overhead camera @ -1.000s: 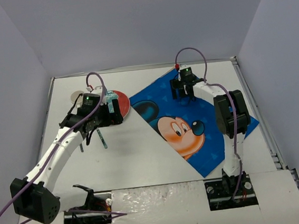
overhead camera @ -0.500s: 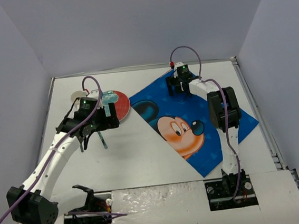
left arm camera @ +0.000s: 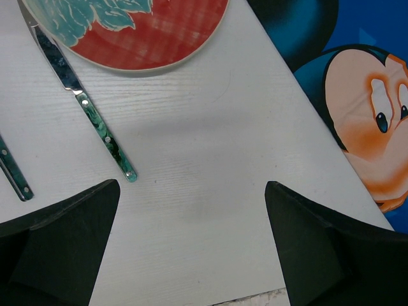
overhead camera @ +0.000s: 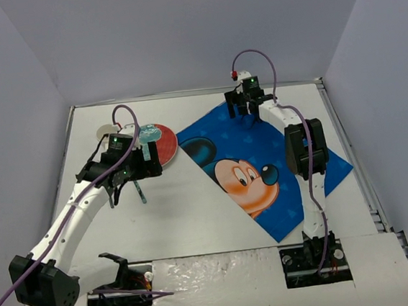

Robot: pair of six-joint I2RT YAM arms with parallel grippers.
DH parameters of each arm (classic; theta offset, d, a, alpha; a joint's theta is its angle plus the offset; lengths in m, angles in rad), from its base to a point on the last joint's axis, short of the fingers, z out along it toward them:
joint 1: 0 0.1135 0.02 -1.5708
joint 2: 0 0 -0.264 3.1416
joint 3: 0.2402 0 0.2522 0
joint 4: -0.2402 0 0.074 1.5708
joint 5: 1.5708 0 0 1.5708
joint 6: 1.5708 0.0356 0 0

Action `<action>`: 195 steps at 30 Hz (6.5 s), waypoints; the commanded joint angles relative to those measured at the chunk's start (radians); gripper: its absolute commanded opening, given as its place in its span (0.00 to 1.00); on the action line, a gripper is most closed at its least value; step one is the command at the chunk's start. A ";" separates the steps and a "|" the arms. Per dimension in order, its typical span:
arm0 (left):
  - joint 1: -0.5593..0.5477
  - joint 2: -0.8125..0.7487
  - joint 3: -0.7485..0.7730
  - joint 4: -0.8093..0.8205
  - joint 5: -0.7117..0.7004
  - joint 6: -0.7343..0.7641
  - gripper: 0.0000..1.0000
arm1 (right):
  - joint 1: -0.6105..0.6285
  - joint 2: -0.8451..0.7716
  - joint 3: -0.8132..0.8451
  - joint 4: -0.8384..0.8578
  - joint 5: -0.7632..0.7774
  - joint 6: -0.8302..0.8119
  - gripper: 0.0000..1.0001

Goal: Set the dinner table for one person

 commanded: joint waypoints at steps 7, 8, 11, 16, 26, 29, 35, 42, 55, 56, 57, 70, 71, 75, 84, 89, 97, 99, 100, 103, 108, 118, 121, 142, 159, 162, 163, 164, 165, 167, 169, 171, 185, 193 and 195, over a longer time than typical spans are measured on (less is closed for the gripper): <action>0.011 -0.028 0.045 0.009 -0.004 -0.003 0.95 | -0.018 0.037 0.029 0.000 -0.021 0.036 0.84; 0.010 -0.028 0.046 0.007 -0.007 -0.003 0.95 | -0.018 0.050 0.041 0.000 -0.022 0.043 0.84; 0.010 -0.032 0.046 0.002 -0.012 -0.003 0.95 | -0.021 0.100 0.082 0.000 -0.034 0.055 0.84; 0.011 -0.047 0.050 -0.022 -0.028 0.002 0.96 | -0.024 0.200 0.188 -0.068 -0.071 0.107 0.85; 0.019 -0.075 0.044 -0.043 -0.050 0.014 0.96 | -0.025 0.306 0.359 -0.085 -0.094 0.131 0.88; 0.020 -0.073 0.043 -0.036 -0.048 0.007 0.96 | -0.027 0.289 0.402 -0.083 -0.102 0.127 0.89; 0.030 -0.065 -0.022 0.084 -0.022 -0.058 0.95 | -0.024 0.079 0.382 -0.080 -0.123 0.122 0.92; 0.070 -0.083 -0.137 0.334 0.085 -0.210 0.97 | -0.024 -0.350 0.146 -0.007 -0.213 0.166 1.00; 0.105 -0.167 -0.238 0.370 0.072 -0.247 0.97 | -0.015 -0.923 -0.612 0.293 -0.500 0.550 1.00; 0.105 -0.177 -0.230 0.339 0.059 -0.227 0.97 | -0.006 -0.940 -0.655 0.333 -0.526 0.586 1.00; 0.105 -0.185 -0.222 0.310 0.047 -0.194 0.97 | 0.003 -0.953 -0.700 0.378 -0.537 0.621 1.00; 0.103 -0.342 -0.161 0.005 -0.012 -0.034 0.97 | 0.221 -0.840 -0.990 0.742 -0.471 0.849 0.96; 0.103 -0.350 -0.161 -0.013 -0.029 -0.034 0.97 | 0.245 -0.806 -0.989 0.777 -0.463 0.867 0.96; 0.103 -0.370 -0.140 -0.098 -0.123 -0.013 0.97 | 0.322 -0.620 -0.939 0.939 -0.439 0.959 0.96; 0.103 -0.413 -0.094 -0.180 -0.201 0.000 0.97 | 0.403 -0.262 -0.717 1.158 -0.454 1.164 0.91; 0.101 -0.406 -0.073 -0.193 -0.189 0.004 0.97 | 0.433 -0.121 -0.647 1.223 -0.387 1.255 0.91; 0.095 -0.414 -0.051 -0.212 -0.189 0.007 0.97 | 0.461 -0.018 -0.559 1.178 -0.321 1.293 0.89; 0.091 -0.413 -0.050 -0.211 -0.189 0.007 0.97 | 0.467 -0.025 -0.565 1.163 -0.303 1.285 0.88; 0.087 -0.413 -0.050 -0.210 -0.188 0.007 0.97 | 0.470 -0.037 -0.571 1.146 -0.293 1.274 0.88; 0.083 -0.414 -0.053 -0.206 -0.188 0.007 0.97 | 0.470 -0.038 -0.577 1.116 -0.258 1.256 0.88; 0.072 -0.413 -0.043 -0.209 -0.189 0.008 0.97 | 0.474 -0.011 -0.563 1.074 -0.164 1.296 0.88; 0.057 -0.418 -0.020 -0.223 -0.201 0.011 0.97 | 0.481 0.048 -0.470 0.945 -0.038 1.346 0.86; 0.053 -0.419 -0.018 -0.225 -0.201 0.011 0.97 | 0.485 0.065 -0.432 0.882 -0.018 1.345 0.83; 0.040 -0.418 -0.024 -0.207 -0.202 0.014 0.97 | 0.464 0.048 -0.467 0.932 -0.092 1.325 0.00; 0.037 -0.342 -0.052 -0.074 -0.166 0.011 0.97 | 0.325 -0.364 -0.753 1.113 -0.288 1.341 0.00; 0.039 -0.311 -0.058 -0.031 -0.157 0.014 0.97 | 0.267 -0.437 -0.860 1.104 -0.352 1.297 0.00; 0.039 -0.304 -0.058 -0.015 -0.156 0.016 0.97 | 0.240 -0.470 -0.891 1.091 -0.386 1.283 0.00; 0.039 -0.295 -0.057 -0.007 -0.153 0.018 0.97 | 0.224 -0.496 -0.910 1.092 -0.410 1.275 0.00; 0.039 -0.285 -0.056 -0.001 -0.151 0.020 0.97 | 0.210 -0.519 -0.927 1.096 -0.431 1.268 0.00; 0.039 -0.267 -0.055 0.014 -0.146 0.023 0.97 | 0.178 -0.565 -0.964 1.100 -0.475 1.258 0.00; 0.039 -0.250 -0.054 0.028 -0.142 0.027 0.97 | 0.136 -0.610 -1.011 1.095 -0.508 1.248 0.00; 0.039 -0.233 -0.052 0.040 -0.139 0.031 0.97 | 0.073 -0.659 -1.058 1.073 -0.522 1.229 0.00; 0.040 -0.194 -0.059 0.081 -0.125 0.049 0.97 | -0.343 -0.847 -1.299 1.020 -0.755 1.111 0.00; 0.040 -0.188 -0.058 0.086 -0.122 0.059 0.97 | -0.412 -0.829 -1.386 1.118 -0.778 1.090 0.00; 0.040 -0.186 -0.058 0.087 -0.120 0.059 0.97 | -0.419 -0.788 -1.397 1.195 -0.788 1.097 0.00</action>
